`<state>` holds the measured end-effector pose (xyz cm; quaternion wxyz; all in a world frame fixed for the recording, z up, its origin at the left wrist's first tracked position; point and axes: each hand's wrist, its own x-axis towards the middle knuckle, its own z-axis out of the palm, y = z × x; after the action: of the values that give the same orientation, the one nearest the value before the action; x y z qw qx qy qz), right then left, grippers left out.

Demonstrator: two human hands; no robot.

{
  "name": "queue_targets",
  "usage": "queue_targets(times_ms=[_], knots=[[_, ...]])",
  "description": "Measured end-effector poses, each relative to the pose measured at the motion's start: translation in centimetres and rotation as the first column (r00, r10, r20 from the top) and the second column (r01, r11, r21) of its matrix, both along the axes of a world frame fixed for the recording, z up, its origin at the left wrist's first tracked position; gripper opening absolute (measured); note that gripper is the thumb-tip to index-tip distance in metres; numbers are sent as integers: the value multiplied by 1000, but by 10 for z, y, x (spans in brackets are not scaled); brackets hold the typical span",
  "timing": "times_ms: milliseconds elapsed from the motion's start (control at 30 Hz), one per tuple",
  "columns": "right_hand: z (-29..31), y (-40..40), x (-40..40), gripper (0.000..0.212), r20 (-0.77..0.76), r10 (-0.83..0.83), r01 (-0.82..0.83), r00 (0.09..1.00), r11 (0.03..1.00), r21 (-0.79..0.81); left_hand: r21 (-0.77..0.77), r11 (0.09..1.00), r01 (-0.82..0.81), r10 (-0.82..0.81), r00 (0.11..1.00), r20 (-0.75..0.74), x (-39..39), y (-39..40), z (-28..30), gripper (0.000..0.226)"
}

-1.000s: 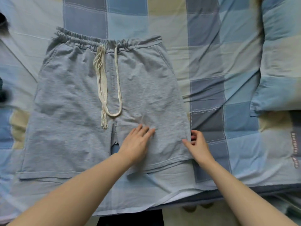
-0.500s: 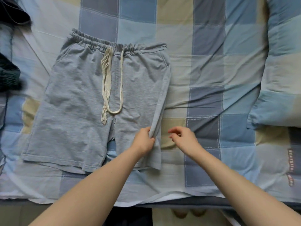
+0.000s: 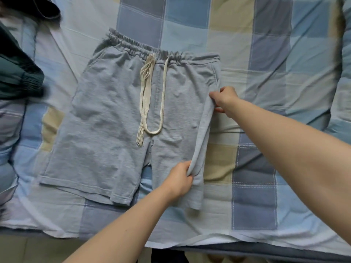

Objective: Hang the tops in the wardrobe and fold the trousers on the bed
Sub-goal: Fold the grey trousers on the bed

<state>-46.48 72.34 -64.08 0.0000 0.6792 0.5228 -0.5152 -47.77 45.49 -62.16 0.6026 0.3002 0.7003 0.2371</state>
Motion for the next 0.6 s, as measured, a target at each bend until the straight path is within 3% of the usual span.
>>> queue_targets(times_ms=[233,467,600], knots=[[15,-14,-38,12,-12,-150,149,989,962,227,50,993,-104,100,992,74,-75,-38,15,30],[46,-49,-148,18,11,4,-8,1000,919,394,-40,948,-317,320,938,137,-173,-100,28,25],[42,-85,-225,12,73,186,-199,980,877,437,-68,911,-407,410,911,35,-232,-147,19,19]])
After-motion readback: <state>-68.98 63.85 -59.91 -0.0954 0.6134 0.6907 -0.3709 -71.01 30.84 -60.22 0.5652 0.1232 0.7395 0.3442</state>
